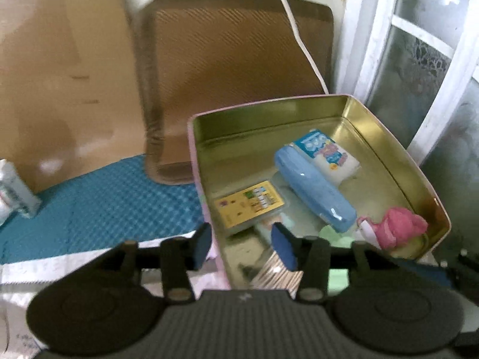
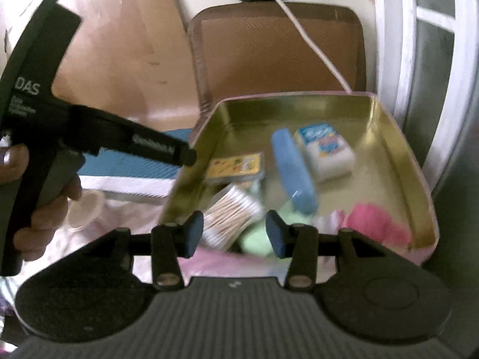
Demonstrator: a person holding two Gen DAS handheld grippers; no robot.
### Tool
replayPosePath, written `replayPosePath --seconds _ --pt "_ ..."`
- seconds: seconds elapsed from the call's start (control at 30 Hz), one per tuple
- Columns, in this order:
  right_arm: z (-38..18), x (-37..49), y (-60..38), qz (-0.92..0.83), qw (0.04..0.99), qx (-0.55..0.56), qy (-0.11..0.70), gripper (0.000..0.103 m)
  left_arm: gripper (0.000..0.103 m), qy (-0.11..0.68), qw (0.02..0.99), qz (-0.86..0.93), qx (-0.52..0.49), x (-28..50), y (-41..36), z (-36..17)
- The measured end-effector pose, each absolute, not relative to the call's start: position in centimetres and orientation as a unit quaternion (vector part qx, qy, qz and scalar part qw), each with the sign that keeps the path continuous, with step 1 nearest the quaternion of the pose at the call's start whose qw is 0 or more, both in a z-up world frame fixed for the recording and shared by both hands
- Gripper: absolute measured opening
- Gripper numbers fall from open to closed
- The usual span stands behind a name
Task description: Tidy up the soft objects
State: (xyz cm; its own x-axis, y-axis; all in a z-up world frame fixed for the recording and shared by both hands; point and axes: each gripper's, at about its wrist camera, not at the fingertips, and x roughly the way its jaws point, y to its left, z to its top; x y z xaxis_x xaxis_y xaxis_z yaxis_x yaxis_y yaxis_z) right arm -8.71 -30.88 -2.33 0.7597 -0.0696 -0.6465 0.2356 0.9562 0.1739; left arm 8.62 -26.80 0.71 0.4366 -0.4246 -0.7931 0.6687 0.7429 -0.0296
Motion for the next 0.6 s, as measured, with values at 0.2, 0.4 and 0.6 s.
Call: replayPosePath --seconds 0.2,0.4,0.6 --pt "-1.8 -8.2 -28.9 -0.075 0.933 0.126 0.329 0.059 0.076 0.405 0.856 -0.290 0.137 7.2 -22.0 1.8" --pt "-2.0 -6.9 -27.4 -0.065 0.927 0.165 0.330 0.067 0.100 0.391 0.870 -0.268 0.139 5.9 -17.8 2.4" --pt "-2.1 -5.6 -25.1 -0.075 0.922 0.162 0.343 0.067 0.103 0.388 0.875 -0.256 0.137 6.1 -14.8 2.2"
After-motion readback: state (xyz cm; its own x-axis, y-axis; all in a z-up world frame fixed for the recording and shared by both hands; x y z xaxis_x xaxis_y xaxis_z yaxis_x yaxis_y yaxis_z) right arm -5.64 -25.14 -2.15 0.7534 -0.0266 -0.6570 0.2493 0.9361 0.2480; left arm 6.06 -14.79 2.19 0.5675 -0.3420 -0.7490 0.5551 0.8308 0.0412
